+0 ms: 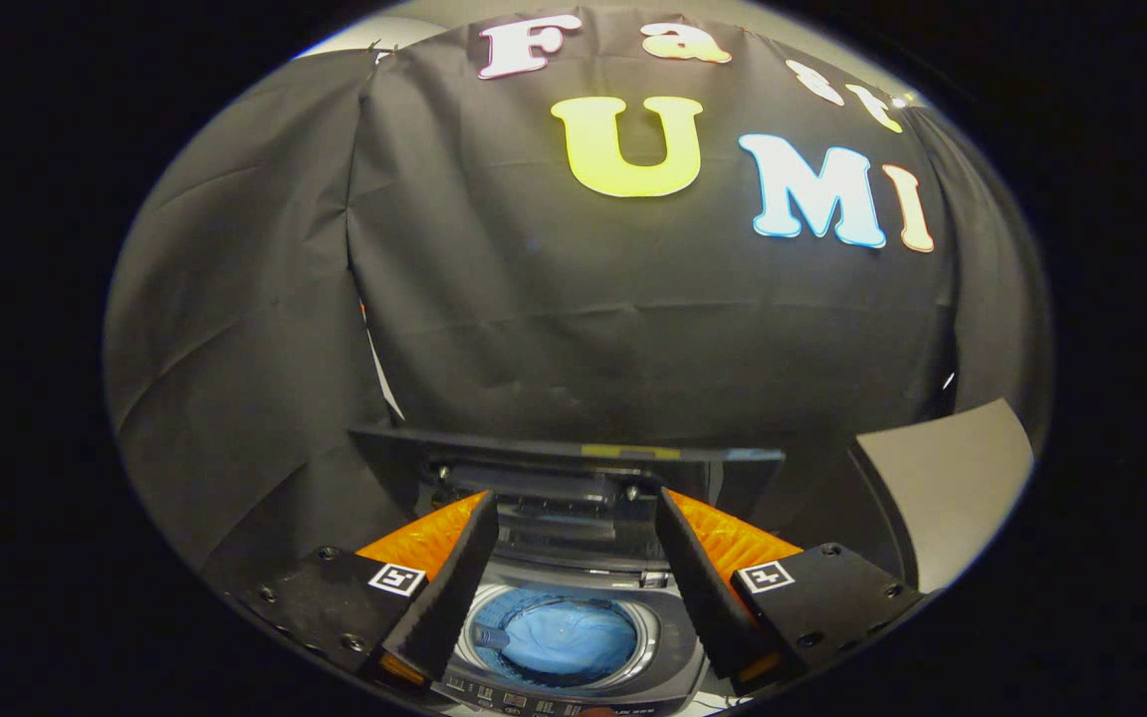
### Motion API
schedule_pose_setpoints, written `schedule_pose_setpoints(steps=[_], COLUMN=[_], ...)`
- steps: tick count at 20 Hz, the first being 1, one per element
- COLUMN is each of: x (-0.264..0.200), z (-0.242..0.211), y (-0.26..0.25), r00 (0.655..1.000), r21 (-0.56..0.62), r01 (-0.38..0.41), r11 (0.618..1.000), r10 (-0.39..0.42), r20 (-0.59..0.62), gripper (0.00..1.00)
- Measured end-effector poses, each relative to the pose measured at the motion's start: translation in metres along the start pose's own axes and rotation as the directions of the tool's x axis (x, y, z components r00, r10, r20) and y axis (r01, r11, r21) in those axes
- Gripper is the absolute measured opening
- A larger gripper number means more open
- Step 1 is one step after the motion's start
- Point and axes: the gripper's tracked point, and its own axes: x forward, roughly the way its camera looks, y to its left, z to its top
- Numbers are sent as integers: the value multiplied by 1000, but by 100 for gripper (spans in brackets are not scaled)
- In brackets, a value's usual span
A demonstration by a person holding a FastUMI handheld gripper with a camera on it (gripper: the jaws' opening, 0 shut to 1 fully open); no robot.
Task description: Put the clothes into the washing machine and then close the washing machine lid.
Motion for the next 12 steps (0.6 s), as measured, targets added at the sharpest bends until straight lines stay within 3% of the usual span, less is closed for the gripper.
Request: schedule_pose_setpoints(steps=[7,12], x=[33,74], z=[56,70], y=[-3,6], r00=[998,999], r21=[19,23], r01=[2,-4], r11=[1000,1000], r10=[-3,3], r20=[59,42], gripper=[98,98])
